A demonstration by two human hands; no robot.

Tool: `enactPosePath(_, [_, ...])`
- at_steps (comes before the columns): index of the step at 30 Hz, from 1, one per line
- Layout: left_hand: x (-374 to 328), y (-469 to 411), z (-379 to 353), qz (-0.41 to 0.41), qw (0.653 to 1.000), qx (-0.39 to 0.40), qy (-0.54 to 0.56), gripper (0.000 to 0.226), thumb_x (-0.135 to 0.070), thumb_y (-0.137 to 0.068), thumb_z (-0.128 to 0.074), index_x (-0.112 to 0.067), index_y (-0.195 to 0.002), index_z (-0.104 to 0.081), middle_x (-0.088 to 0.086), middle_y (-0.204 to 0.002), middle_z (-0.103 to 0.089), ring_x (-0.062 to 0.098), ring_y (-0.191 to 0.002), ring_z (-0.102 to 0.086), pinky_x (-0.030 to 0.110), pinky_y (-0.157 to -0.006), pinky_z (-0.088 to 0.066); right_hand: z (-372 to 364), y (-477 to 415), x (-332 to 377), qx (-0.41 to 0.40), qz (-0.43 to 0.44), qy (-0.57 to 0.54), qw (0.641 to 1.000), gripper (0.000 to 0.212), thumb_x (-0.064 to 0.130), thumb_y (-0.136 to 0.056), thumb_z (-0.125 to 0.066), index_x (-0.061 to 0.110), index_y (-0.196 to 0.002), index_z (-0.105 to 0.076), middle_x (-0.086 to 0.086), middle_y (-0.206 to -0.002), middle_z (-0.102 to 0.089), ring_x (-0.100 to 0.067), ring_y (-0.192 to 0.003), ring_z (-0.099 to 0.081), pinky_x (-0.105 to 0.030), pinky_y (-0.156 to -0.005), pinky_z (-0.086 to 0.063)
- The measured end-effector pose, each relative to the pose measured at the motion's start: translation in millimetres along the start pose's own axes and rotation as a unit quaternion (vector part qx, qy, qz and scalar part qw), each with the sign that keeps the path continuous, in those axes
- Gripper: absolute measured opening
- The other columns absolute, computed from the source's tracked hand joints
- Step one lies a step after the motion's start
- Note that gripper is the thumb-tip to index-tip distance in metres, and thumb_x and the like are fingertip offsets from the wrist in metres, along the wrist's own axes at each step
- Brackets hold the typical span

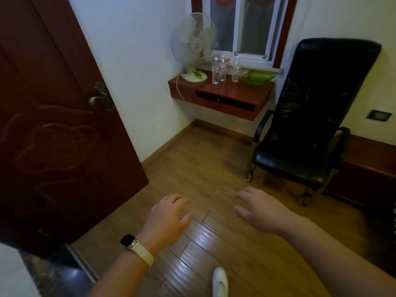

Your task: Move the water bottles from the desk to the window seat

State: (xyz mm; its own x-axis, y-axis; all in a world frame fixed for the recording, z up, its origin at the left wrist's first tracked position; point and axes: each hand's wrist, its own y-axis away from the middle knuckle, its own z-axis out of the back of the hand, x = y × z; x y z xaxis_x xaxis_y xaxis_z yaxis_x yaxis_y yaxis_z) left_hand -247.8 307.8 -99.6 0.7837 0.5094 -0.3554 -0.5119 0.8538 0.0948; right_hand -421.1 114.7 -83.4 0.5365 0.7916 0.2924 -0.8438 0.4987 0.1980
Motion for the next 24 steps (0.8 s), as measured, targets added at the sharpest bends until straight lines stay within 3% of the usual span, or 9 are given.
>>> enactPosePath(11, [27.7,-165.7,47.5,0.040,0.998,-0.007,-0.055,0.053,-0.050,-0.099,-0.043,-0.034,-0.149,-0.033,-0.012,-0.151,-0.037,0.009,-0.141,-0.031,0.032,-0.115,-0.028,49.8,-183.4,-19.1,0.028,0.061,-0.015,0.998,0.048,0.053,-0.096,-0.042,0.030,-0.139,-0.046,0.006,-0.137,-0.048,-0.015,-0.123,-0.048,-0.036,-0.100,-0.046])
enactPosePath(24, [56.1,-318.5,64.3,-0.001,0.999,0.004,-0.044,0.052,-0.050,-0.098,-0.044,-0.033,-0.147,-0.038,-0.012,-0.148,-0.042,0.009,-0.138,-0.035,0.033,-0.113,-0.033,82.7,-304.9,-46.4,0.010,0.006,-0.027,1.000,0.046,0.052,-0.095,-0.047,0.034,-0.138,-0.047,0.011,-0.135,-0.049,-0.009,-0.120,-0.050,-0.030,-0.098,-0.048])
